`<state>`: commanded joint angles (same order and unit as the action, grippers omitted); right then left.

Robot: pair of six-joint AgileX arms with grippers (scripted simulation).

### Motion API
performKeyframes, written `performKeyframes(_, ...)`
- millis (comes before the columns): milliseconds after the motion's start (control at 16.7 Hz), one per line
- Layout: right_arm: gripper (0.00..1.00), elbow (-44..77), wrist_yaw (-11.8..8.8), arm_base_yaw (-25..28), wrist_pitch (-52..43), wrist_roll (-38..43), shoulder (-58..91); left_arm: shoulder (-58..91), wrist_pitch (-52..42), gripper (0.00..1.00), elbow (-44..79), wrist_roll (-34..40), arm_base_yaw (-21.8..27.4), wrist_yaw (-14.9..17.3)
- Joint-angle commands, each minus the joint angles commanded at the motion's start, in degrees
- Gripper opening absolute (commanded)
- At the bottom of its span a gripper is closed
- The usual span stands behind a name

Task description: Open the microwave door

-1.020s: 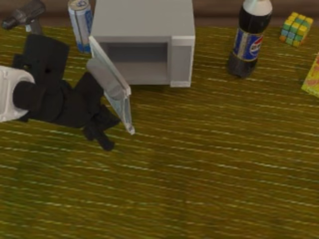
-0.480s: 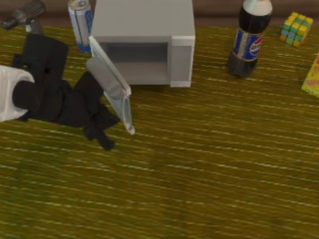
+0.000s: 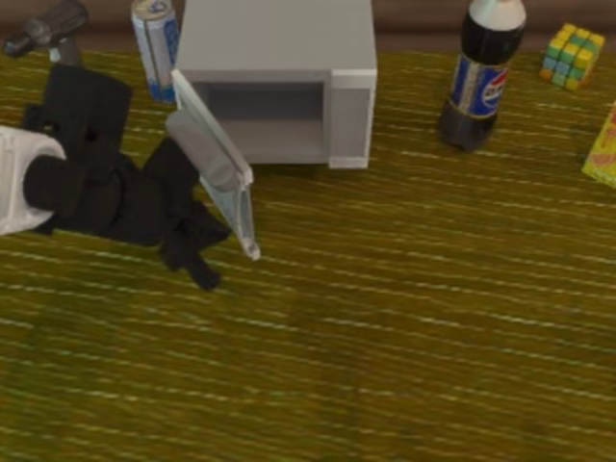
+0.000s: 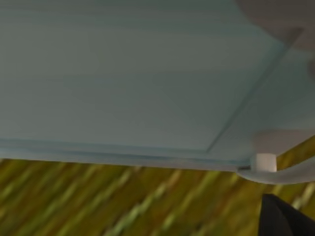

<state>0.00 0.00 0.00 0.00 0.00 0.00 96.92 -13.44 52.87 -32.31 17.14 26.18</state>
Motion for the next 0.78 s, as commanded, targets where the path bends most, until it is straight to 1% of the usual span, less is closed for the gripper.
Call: performKeyframes(780, 1.0, 0.0, 0.0, 0.0, 0.0, 0.0, 0.0, 0.02, -0.33, 0.0, 0.07, -0.63, -0.27, 0.36)
